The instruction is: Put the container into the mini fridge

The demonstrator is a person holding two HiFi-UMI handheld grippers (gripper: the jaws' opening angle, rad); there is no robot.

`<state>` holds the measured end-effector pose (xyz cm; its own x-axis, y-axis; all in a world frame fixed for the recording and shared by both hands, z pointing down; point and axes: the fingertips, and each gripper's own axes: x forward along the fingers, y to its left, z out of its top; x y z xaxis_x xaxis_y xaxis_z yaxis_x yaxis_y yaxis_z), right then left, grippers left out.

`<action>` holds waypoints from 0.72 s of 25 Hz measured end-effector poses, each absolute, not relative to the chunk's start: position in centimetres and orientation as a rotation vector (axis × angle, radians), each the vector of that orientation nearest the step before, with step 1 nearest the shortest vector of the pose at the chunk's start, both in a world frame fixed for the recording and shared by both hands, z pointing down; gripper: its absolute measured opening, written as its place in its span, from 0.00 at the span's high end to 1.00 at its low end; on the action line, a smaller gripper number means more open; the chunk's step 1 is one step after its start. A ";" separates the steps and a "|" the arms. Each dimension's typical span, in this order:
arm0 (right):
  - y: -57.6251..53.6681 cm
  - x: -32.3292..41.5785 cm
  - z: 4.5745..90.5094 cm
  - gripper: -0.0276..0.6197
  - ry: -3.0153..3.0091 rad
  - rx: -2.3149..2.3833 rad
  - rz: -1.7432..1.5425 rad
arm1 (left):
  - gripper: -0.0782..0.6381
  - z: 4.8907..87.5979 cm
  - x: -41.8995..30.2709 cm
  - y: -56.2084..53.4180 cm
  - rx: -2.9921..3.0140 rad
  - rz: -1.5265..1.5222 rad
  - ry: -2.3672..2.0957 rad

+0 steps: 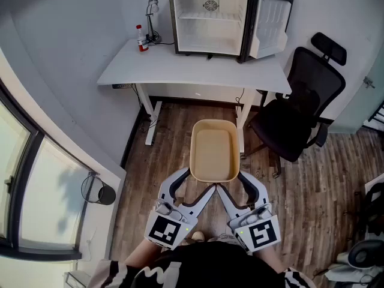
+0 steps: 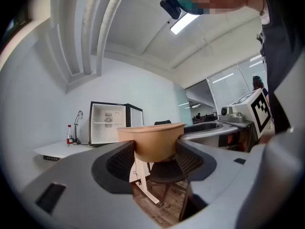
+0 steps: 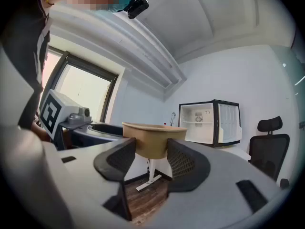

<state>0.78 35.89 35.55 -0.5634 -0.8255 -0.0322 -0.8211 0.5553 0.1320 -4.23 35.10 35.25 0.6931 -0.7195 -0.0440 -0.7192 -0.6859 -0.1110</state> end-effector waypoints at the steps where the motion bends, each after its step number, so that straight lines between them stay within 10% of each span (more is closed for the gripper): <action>1: 35.9 0.7 35.5 0.62 -2.741 1.452 -0.200 | 0.50 35.3 -4.3 35.1 -2.780 -0.001 1.188; 18: 36.9 -0.6 35.6 0.62 -2.715 1.447 -0.218 | 0.50 35.5 -5.6 36.1 -2.788 0.010 1.175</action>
<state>-0.64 36.94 35.61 -0.5585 -0.8294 -0.0156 -0.8212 0.5501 0.1517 -5.55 36.10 35.46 0.6993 -0.7130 -0.0512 -0.7138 -0.6926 -0.1037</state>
